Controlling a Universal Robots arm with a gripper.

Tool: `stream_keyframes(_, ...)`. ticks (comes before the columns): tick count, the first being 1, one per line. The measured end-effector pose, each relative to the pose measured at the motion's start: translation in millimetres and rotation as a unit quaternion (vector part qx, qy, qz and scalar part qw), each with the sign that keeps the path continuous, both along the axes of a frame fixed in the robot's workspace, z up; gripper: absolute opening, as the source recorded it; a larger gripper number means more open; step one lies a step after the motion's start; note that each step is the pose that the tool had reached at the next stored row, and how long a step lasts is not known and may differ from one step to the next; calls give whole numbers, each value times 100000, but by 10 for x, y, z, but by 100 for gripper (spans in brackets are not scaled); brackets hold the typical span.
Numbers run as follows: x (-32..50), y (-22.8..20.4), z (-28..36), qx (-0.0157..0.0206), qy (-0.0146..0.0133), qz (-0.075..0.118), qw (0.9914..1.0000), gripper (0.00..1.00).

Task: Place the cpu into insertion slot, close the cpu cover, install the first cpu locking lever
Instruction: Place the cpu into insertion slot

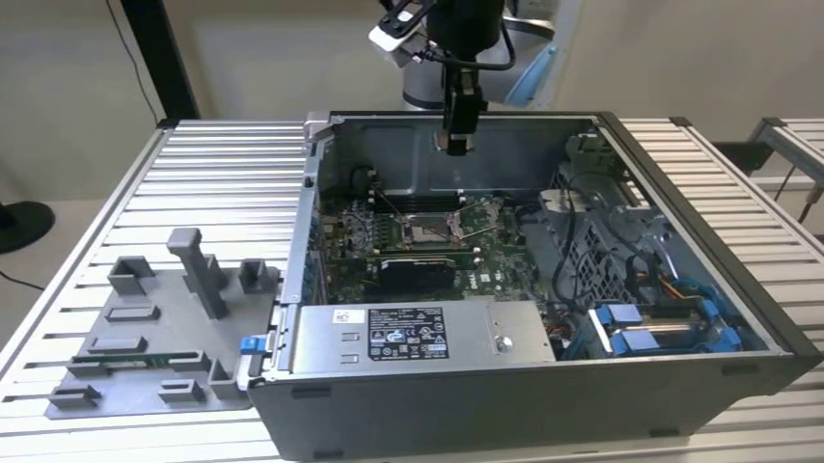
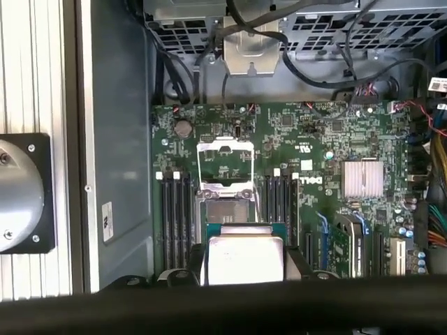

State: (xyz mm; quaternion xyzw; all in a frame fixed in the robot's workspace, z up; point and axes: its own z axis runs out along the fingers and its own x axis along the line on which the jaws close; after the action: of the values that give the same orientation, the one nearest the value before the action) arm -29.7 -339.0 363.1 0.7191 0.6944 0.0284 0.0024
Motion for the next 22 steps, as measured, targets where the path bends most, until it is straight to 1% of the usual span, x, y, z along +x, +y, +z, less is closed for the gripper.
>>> stream_keyframes(2, 16, 0, -9, 216, 72, 350, 99999, 0)
stream_keyframes(4, 20, 0, -23, 295, 119, 595, 99998, 0)
stream_keyframes(10, 23, 1, -88, 378, 153, 1142, 99993, 0)
stream_keyframes(18, 23, 23, -222, 404, 147, 1359, 99990, 0)
stream_keyframes(22, 23, 23, -221, 377, 163, 1356, 99990, 0)
